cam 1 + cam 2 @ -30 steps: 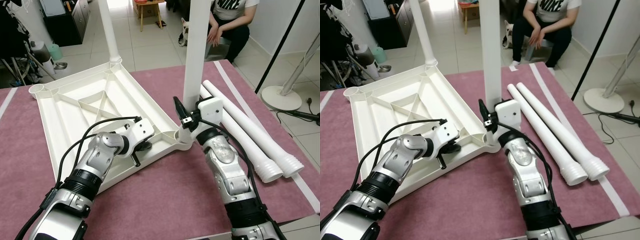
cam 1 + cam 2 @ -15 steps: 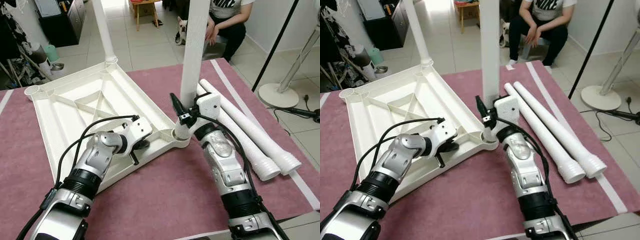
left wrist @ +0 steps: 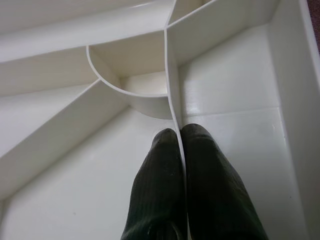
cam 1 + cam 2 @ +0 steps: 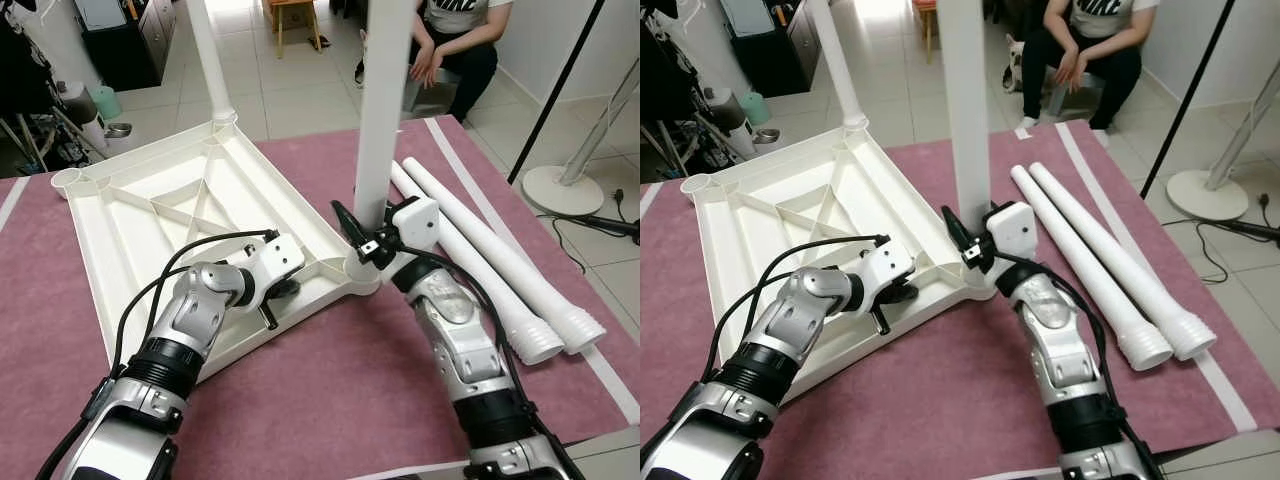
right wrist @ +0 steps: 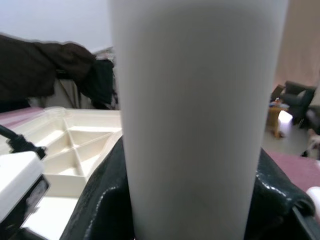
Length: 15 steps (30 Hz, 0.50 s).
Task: Building children table
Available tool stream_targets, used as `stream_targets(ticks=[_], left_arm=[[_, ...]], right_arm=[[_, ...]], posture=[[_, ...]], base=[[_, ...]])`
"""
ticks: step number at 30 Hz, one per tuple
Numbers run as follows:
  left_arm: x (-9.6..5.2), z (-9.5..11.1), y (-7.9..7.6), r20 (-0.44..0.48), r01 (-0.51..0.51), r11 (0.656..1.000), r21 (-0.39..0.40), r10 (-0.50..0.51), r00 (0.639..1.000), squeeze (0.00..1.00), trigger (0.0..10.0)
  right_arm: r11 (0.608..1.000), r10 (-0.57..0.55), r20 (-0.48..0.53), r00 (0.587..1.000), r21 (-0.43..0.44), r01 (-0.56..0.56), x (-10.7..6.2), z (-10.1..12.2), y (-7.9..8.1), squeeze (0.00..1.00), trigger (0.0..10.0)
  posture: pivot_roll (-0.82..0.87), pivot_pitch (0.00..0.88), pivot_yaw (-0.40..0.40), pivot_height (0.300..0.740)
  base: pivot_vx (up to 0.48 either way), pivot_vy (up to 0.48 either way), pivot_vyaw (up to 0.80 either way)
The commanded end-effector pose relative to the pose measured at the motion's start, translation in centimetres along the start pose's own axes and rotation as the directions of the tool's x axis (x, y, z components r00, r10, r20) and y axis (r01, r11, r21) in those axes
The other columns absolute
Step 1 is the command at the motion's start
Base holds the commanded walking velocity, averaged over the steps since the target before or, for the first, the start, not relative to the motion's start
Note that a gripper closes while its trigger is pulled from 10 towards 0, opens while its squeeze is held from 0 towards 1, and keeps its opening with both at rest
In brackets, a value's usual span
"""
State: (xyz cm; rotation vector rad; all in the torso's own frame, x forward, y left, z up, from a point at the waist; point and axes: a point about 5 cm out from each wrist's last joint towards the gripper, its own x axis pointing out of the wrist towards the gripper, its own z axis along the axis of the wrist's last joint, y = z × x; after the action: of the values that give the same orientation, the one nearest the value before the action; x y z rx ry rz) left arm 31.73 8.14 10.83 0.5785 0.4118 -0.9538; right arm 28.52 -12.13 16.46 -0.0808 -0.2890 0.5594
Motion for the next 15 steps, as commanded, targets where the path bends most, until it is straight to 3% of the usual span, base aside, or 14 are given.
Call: stream_targets(ticks=[1, 3, 5, 9, 11, 15], left_arm=[[-0.8, -0.7, 2.6, -0.028, -0.412, 0.910, 0.051, 0.413, 0.910, 0.00, 10.0], [-0.9, -0.7, 2.7, -0.029, -0.412, 0.910, 0.054, 0.414, 0.910, 0.00, 10.0], [-0.9, -0.7, 2.7, -0.029, -0.412, 0.910, 0.054, 0.414, 0.910, 0.00, 10.0], [-0.9, -0.6, 2.9, -0.029, -0.410, 0.910, 0.062, 0.413, 0.910, 0.00, 10.0], [-0.9, -0.6, 2.9, -0.028, -0.409, 0.910, 0.066, 0.411, 0.911, 0.00, 10.0], [-0.8, -0.5, 2.8, -0.027, -0.407, 0.911, 0.068, 0.409, 0.912, 0.00, 10.0]], right_arm=[[0.986, 0.075, -0.130, 0.989, 0.155, -0.055, -0.8, -3.0, 1.9, 0.00, 10.0], [0.970, 0.061, -0.134, 0.989, 0.243, -0.027, -1.3, -3.2, 1.3, 0.00, 10.0], [0.970, 0.061, -0.134, 0.989, 0.243, -0.027, -1.3, -3.2, 1.3, 0.00, 10.0], [0.939, 0.066, -0.110, 0.992, 0.343, -0.025, -1.6, -2.9, 0.3, 0.00, 10.0], [0.934, 0.071, -0.098, 0.993, 0.355, -0.032, -1.2, -2.4, -0.3, 0.00, 10.0], [0.953, 0.087, -0.111, 0.990, 0.298, -0.050, -0.5, -1.8, -1.0, 0.00, 10.0]], posture=[[0.01, 0.011, 0.142, 0.740], [0.02, 0.012, 0.147, 0.740], [0.02, 0.012, 0.147, 0.740], [0.01, 0.012, 0.154, 0.740], [0.01, 0.009, 0.155, 0.740], [0.01, 0.009, 0.155, 0.740]], base=[[0.000, 0.000, 0.00], [0.000, 0.000, 0.00], [0.000, 0.000, 0.00], [0.000, 0.000, 0.00], [0.000, 0.000, 0.00], [0.000, 0.000, 0.00]])
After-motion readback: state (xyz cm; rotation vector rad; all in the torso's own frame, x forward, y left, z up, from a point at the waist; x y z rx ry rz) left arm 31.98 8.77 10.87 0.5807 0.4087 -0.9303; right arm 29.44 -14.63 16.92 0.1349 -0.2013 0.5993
